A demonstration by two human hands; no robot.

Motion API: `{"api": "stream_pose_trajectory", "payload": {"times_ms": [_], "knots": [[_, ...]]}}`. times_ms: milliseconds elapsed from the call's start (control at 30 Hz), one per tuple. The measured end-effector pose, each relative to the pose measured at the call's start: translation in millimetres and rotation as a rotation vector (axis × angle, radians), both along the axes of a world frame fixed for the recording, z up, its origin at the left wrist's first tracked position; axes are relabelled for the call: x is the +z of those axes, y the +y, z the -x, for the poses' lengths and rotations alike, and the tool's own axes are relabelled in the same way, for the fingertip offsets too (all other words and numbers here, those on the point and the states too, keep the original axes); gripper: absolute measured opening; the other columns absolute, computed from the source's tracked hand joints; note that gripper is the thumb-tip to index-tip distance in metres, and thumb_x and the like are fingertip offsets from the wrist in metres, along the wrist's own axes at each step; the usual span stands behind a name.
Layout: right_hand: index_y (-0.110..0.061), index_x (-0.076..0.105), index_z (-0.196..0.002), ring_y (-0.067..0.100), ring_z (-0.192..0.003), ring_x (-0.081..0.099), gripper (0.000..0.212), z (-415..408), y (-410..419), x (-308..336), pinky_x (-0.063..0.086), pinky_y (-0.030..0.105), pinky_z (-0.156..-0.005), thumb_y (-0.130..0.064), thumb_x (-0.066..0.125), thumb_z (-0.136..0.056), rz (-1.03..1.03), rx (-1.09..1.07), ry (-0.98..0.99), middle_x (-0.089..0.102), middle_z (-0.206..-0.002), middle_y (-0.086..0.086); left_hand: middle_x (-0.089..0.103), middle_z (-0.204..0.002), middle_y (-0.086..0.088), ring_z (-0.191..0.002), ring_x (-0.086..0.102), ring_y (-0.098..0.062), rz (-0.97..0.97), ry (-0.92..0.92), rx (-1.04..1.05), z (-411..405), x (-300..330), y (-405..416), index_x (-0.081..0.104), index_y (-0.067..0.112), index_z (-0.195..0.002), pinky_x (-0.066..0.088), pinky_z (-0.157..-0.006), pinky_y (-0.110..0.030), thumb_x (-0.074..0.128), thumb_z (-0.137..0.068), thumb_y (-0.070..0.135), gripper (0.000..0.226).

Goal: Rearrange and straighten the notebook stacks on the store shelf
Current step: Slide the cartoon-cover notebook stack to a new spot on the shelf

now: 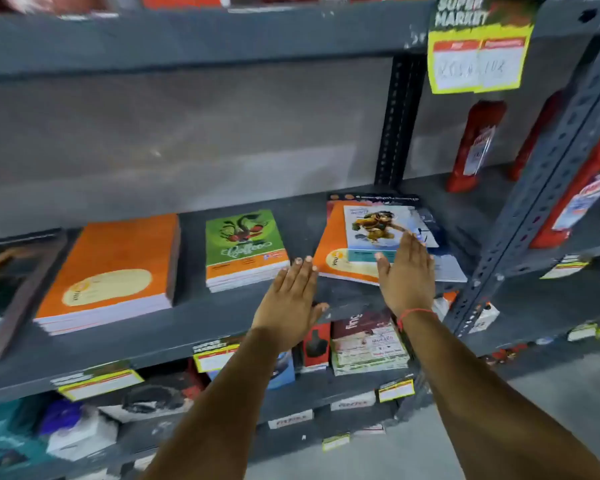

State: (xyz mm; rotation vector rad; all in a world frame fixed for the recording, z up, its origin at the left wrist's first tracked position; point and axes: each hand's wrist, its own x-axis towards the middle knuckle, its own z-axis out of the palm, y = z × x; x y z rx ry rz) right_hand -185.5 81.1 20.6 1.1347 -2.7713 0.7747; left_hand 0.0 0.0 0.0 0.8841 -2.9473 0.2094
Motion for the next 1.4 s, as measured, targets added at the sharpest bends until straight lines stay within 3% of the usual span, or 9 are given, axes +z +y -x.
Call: {"api": "stream_pose_trajectory", "payload": {"times_ms": [167,300,600,800,933,1000,1133,1267,1400], "knots": [[-0.007,0.011,-0.148,0.034,-0.138,0.028,0.084,54.6,-27.7,2.4,0.028,0.042,-0.111,-0.046,0.052,-0.087,-0.081,-0.094,-0.265,0.027,-0.153,0.017,0.022,-0.154,-0.017,-0.142,0.025,-0.030,-0.119,0.078,0.081,23.4,-17.1,-9.1,0.020,0.003,-0.144,0.018,-0.117,-0.038,0.033,-0.093,0.047,0.069],[-0.015,0.008,-0.148,0.038,-0.137,0.027,0.100,76.7,-42.9,19.6,0.030,0.044,-0.108,-0.050,0.067,-0.075,-0.208,-0.075,-0.397,0.026,-0.151,0.019,0.059,-0.126,-0.025,-0.111,0.061,-0.039,-0.076,0.159,0.057,22.5,-15.2,-5.5,0.055,-0.005,-0.124,0.050,-0.091,-0.050,0.061,-0.079,0.037,0.062],[-0.018,0.006,-0.149,0.036,-0.136,0.025,0.107,83.5,-51.2,25.6,0.030,0.041,-0.107,-0.047,0.073,-0.071,-0.241,-0.144,-0.511,0.021,-0.149,0.021,0.064,-0.120,-0.024,-0.107,0.064,-0.036,-0.059,0.125,0.070,23.0,-14.3,-5.6,0.058,-0.003,-0.121,0.053,-0.086,-0.048,0.061,-0.077,0.040,0.061],[-0.011,0.021,-0.144,0.034,-0.121,0.046,0.086,82.5,-50.2,35.5,0.043,0.040,-0.094,-0.025,0.073,-0.076,0.002,-0.258,-0.621,0.040,-0.142,0.019,0.041,-0.145,-0.020,-0.133,0.042,-0.032,-0.085,0.177,0.068,22.4,-22.5,-9.0,0.034,0.004,-0.140,0.030,-0.111,-0.039,0.033,-0.091,0.051,0.068],[0.000,0.060,-0.095,0.026,-0.078,0.058,0.016,82.1,-46.3,52.6,0.053,0.036,-0.078,-0.013,0.061,-0.085,0.137,-0.289,-0.655,0.066,-0.114,0.021,0.017,-0.157,-0.012,-0.144,0.019,-0.025,-0.128,0.144,0.069,20.5,-27.6,-13.6,0.010,0.012,-0.147,0.009,-0.117,-0.031,0.023,-0.093,0.053,0.070],[-0.007,0.051,-0.067,0.027,-0.082,0.060,0.022,83.3,-45.5,63.5,0.055,0.028,-0.076,-0.010,0.058,-0.088,0.209,-0.239,-0.727,0.063,-0.113,0.016,0.016,-0.157,-0.010,-0.144,0.017,-0.023,-0.163,0.153,0.077,20.3,-26.2,-14.7,0.008,0.013,-0.148,0.008,-0.117,-0.030,0.022,-0.093,0.053,0.069],[-0.016,0.038,-0.060,0.019,-0.094,0.045,0.036,71.3,-51.8,82.4,0.048,0.027,-0.060,-0.011,0.057,-0.090,0.354,-0.145,-0.866,0.051,-0.098,0.009,0.019,-0.157,-0.008,-0.144,0.018,-0.020,-0.198,0.164,0.109,5.6,-25.0,-17.4,0.010,0.013,-0.147,0.009,-0.118,-0.029,0.023,-0.094,0.050,0.066],[-0.015,0.045,-0.067,0.025,-0.089,0.054,0.026,38.6,-74.0,91.5,0.046,0.034,-0.072,-0.008,0.064,-0.085,0.573,-0.093,-1.144,0.053,-0.094,0.012,0.023,-0.156,-0.006,-0.143,0.022,-0.020,-0.184,0.141,0.132,-30.7,-23.0,-22.7,0.020,0.014,-0.146,0.013,-0.118,-0.029,0.025,-0.096,0.046,0.060],[-0.013,0.049,-0.068,0.019,-0.058,0.057,0.023,-15.7,-108.7,87.5,0.046,0.026,-0.054,-0.001,0.061,-0.084,0.566,0.079,-1.237,0.054,-0.072,0.006,0.058,-0.133,-0.011,-0.119,0.058,-0.025,-0.165,0.206,0.184,-68.4,-10.6,-25.0,0.055,0.008,-0.127,0.047,-0.098,-0.034,0.026,-0.096,0.042,0.054]]}}
